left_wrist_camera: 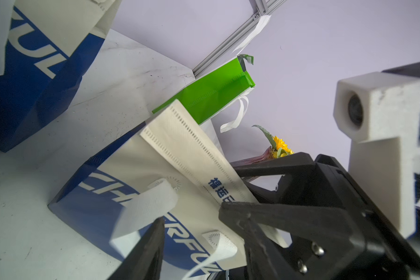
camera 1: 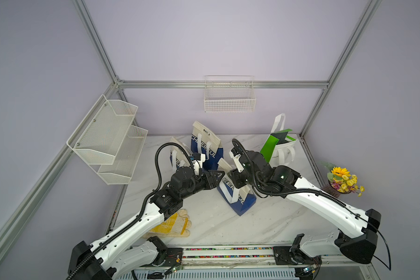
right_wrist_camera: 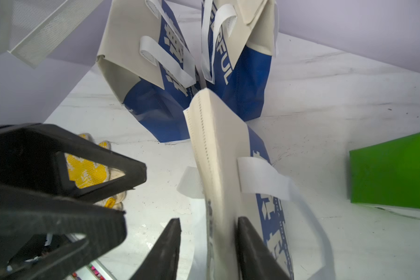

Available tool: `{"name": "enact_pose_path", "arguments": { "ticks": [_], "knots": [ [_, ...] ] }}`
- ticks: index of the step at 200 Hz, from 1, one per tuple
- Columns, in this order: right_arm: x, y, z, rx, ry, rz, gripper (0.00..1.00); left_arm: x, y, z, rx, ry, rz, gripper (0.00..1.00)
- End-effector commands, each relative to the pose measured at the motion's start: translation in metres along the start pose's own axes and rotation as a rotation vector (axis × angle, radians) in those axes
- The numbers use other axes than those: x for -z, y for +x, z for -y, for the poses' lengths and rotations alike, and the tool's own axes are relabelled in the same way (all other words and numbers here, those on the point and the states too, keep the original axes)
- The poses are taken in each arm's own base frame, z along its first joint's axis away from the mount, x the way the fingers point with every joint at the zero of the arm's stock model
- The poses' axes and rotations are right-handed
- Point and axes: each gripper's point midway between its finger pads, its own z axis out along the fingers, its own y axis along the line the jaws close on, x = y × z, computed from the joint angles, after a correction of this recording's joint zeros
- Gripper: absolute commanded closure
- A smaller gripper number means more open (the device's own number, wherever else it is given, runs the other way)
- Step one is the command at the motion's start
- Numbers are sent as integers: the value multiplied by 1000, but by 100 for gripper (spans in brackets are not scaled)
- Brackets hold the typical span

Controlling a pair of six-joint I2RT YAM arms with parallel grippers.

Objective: Open the takeout bag
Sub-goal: Move the takeout bag to the center of the board.

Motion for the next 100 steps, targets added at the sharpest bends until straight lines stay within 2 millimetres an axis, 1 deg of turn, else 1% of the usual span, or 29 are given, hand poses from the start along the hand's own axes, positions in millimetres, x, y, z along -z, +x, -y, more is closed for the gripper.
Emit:
{"name": "enact_pose_path", "arguments": {
  "ticks": [1,8,27,38,57,64,66,78,92,100],
  "knots": [
    [24,-20,-2,-91,-42,102,50,-4,-12,18,12,85,35,46],
    [24,-22,-5,-103,-56,105,51,-5,-12,18,16,88,33,46],
    [21,-27,-7,-129,-65,94,60,-8,-13,20,23,99,40,46],
    [19,-31,-9,-130,-73,92,61,-9,-16,22,20,111,48,46],
    [10,-36,-4,-142,-68,79,62,-8,-21,22,18,102,63,47],
    [10,-39,-1,-144,-70,83,62,-7,-23,19,23,88,79,47],
    [2,-37,0,-142,-64,66,62,-6,-24,18,27,82,85,47],
    [-6,-38,9,-153,-41,58,61,-3,-31,10,56,58,124,47],
    [-11,-42,20,-168,-33,61,57,-2,-37,7,93,80,145,48],
    [-12,-45,25,-178,-36,68,53,-3,-39,5,109,93,145,48]
  ]
}}
